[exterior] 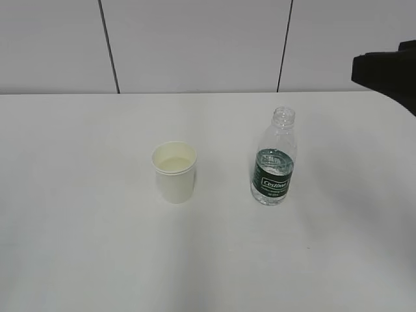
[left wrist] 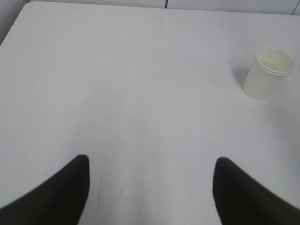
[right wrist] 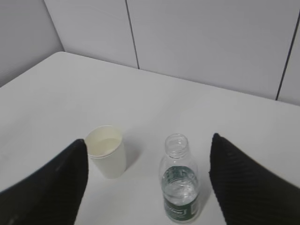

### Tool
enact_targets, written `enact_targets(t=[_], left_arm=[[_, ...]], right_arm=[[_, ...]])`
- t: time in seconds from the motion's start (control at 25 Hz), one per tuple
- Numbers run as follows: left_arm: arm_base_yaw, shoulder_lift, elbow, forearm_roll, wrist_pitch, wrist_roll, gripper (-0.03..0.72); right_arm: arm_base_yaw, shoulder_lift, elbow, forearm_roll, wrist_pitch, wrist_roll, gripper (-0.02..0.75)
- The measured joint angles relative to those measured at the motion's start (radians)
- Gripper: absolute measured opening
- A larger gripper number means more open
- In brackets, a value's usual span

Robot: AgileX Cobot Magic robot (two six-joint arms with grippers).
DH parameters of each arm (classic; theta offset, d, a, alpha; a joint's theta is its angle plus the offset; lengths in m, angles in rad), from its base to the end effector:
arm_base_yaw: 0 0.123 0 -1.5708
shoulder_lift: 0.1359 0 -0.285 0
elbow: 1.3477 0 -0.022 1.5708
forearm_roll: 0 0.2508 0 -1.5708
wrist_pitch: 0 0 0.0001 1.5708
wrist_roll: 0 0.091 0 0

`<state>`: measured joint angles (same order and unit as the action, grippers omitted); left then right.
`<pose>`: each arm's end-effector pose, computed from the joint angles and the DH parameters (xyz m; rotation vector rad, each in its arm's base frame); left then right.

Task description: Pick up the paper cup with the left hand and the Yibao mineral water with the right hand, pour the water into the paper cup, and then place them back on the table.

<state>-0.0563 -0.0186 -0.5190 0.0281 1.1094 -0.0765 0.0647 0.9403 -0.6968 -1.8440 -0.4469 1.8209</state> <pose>-0.0119 0.0030 0.2784 -0.0235 2.0553 -0.0488 0.1925 0.0503 0.3333 -0.4030 1.8040 0.4069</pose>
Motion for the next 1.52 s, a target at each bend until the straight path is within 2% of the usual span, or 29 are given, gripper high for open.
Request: enact_targets(t=[0.12, 0.24, 0.32, 0.48, 0.64, 0.8, 0.96, 1.32, 1.52], left_arm=[[0.000, 0.000, 0.000, 0.000, 0.000, 0.000, 0.539], [0.000, 0.000, 0.000, 0.000, 0.000, 0.000, 0.539], [0.000, 0.000, 0.000, 0.000, 0.000, 0.000, 0.539], [0.000, 0.000, 0.000, -0.001, 0.000, 0.000, 0.539], [0.000, 0.000, 0.000, -0.001, 0.000, 0.000, 0.539], [0.000, 0.000, 0.000, -0.001, 0.000, 0.000, 0.539], [0.000, 0.000, 0.000, -0.001, 0.000, 0.000, 0.539], [0.000, 0.000, 0.000, -0.001, 0.000, 0.000, 0.539], [0.000, 0.000, 0.000, -0.001, 0.000, 0.000, 0.539]], right_arm=[[0.000, 0.000, 0.000, 0.058, 0.041, -0.147, 0.592], [0.000, 0.000, 0.000, 0.274, 0.132, -0.376, 0.592], [0.000, 0.000, 0.000, 0.483, 0.229, -0.567, 0.592], [0.000, -0.022, 0.000, 0.875, 0.589, -0.971, 0.592], [0.000, -0.089, 0.000, 1.111, 0.941, -1.270, 0.592], [0.000, -0.227, 0.000, 1.267, 1.171, -1.466, 0.592], [0.000, -0.374, 0.000, 1.374, 1.321, -1.591, 0.592], [0.000, -0.648, 0.167, 1.572, 1.490, -1.765, 0.592], [0.000, -0.799, 0.194, 1.664, 1.574, -1.814, 0.592]])
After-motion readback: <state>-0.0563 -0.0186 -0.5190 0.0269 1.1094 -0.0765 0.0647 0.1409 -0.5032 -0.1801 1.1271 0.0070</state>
